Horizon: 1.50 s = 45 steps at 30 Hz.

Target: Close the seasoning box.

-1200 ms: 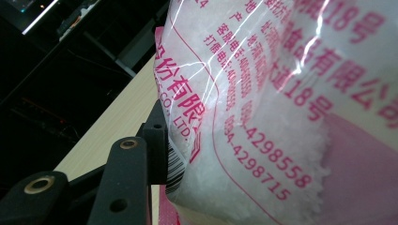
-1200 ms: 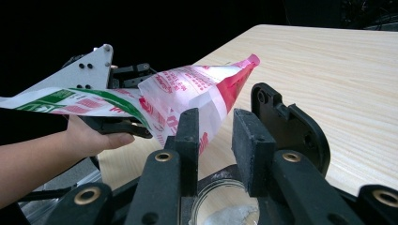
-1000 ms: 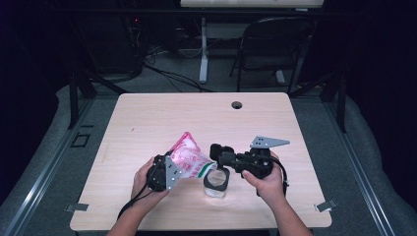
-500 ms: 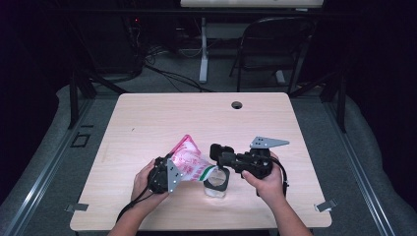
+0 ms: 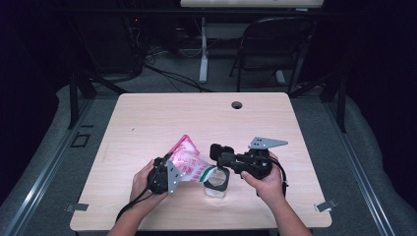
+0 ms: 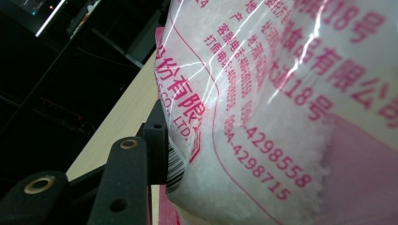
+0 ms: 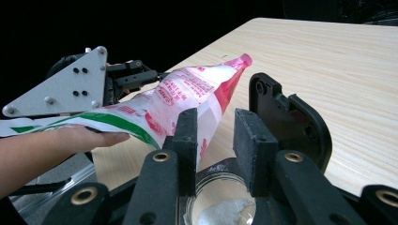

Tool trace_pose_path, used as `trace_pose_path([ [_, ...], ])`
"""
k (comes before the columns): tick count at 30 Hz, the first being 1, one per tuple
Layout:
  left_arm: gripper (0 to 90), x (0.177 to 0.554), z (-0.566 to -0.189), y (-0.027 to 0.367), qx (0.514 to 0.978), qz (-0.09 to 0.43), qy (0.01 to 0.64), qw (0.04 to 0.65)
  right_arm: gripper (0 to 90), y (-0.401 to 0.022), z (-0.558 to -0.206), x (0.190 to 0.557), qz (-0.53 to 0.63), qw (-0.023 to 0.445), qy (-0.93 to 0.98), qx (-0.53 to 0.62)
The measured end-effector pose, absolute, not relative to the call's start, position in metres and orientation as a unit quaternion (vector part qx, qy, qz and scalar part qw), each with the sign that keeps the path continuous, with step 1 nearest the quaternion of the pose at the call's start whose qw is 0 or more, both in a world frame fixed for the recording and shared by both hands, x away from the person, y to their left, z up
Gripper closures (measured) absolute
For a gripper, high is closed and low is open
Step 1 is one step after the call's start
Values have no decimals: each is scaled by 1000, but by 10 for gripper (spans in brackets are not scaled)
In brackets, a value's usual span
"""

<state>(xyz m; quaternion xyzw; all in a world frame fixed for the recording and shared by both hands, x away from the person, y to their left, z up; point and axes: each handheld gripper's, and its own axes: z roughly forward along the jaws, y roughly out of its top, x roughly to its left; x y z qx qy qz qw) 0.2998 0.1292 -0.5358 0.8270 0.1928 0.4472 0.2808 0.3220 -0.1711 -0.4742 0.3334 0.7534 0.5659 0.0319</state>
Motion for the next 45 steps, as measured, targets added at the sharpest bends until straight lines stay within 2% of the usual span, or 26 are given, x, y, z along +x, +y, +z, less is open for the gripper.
trace_pose_path([
  [20,558,295,-535,125,819,486,162,257,692,-168,-473,320,561,36,760,326],
  [38,559,293,-540,117,823,486,149,253,691,-146,-467,312,557,20,777,292],
  [45,559,292,-539,117,823,487,147,253,736,-139,-472,315,540,16,787,298],
])
